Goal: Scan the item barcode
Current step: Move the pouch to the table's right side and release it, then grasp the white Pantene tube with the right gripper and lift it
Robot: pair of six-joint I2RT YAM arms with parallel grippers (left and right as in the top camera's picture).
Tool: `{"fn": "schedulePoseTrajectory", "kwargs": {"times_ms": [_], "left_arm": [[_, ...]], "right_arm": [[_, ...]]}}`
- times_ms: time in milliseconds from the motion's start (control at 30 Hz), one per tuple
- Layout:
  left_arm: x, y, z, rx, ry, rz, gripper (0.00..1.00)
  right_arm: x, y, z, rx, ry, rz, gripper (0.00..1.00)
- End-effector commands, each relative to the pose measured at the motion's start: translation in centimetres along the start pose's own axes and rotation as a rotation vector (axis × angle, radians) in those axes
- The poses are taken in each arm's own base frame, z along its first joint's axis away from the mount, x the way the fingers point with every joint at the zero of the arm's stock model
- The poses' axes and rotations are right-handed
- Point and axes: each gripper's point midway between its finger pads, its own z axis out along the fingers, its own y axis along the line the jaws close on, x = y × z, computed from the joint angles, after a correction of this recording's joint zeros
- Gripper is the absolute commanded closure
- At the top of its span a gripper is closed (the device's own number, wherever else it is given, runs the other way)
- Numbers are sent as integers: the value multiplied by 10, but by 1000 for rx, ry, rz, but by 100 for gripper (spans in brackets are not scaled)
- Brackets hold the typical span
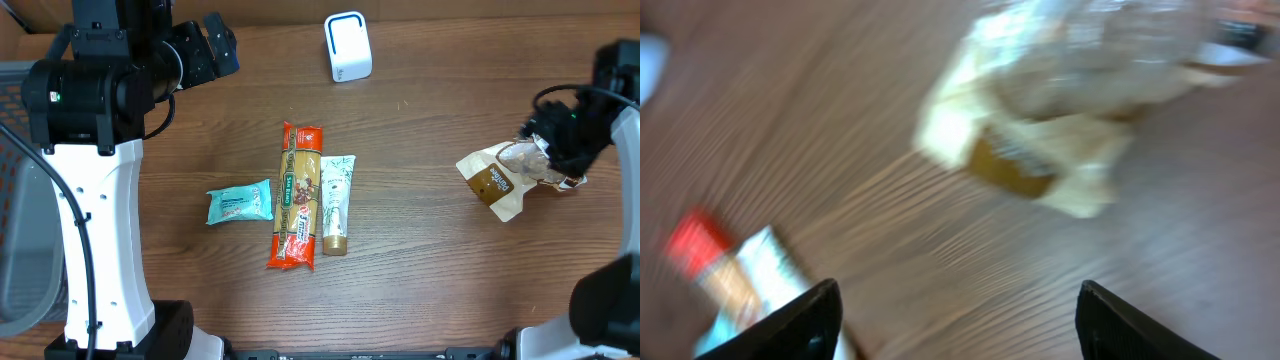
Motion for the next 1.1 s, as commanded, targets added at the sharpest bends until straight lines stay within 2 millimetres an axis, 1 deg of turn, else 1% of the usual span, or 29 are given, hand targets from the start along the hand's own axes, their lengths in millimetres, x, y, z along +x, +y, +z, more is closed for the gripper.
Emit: {"fn": "schedulePoseTrajectory", "kwargs": {"times_ms": [0, 100, 167, 300, 367, 400, 467, 533, 600, 700, 733, 867, 967, 1067], "left_arm": [[-3, 1, 1, -6, -7, -19, 0], [-3, 1, 1, -6, -7, -19, 1], [-3, 1, 1, -6, -7, -19, 0], [-3, 1, 1, -6, -7, -19, 0], [-3, 1, 1, -6, -7, -19, 0], [-3, 1, 1, -6, -7, -19, 0], [-3, 1, 1, -6, -7, -19, 1], [-3, 1, 1, -6, -7, -19, 0], [-3, 1, 1, -6, -7, -19, 1], [-3, 1, 1, -6, -7, -19, 0], [-3, 1, 1, -6, -7, -19, 0], [-3, 1, 1, -6, -7, -19, 0], [-3, 1, 1, -6, -7, -19, 0], [-3, 1, 1, -6, -7, -19, 1]], "right_arm": [[39, 56, 5, -110, 73, -236, 25], [73, 96, 25, -129, 100, -383, 27], [101, 125, 44, -128, 95, -486, 29], [139, 155, 78, -45, 35, -617, 33], [164, 171, 97, -4, 2, -686, 37], [172, 176, 103, 15, -13, -709, 37], [184, 182, 118, 77, -64, -750, 38], [193, 183, 133, 134, -101, -777, 39], [201, 184, 149, 165, -102, -804, 40], [211, 182, 171, 193, -77, -828, 47], [213, 178, 181, 216, -61, -834, 52], [216, 171, 196, 244, -28, -837, 66], [228, 169, 206, 223, 45, -882, 67], [231, 168, 209, 218, 70, -894, 67]]}}
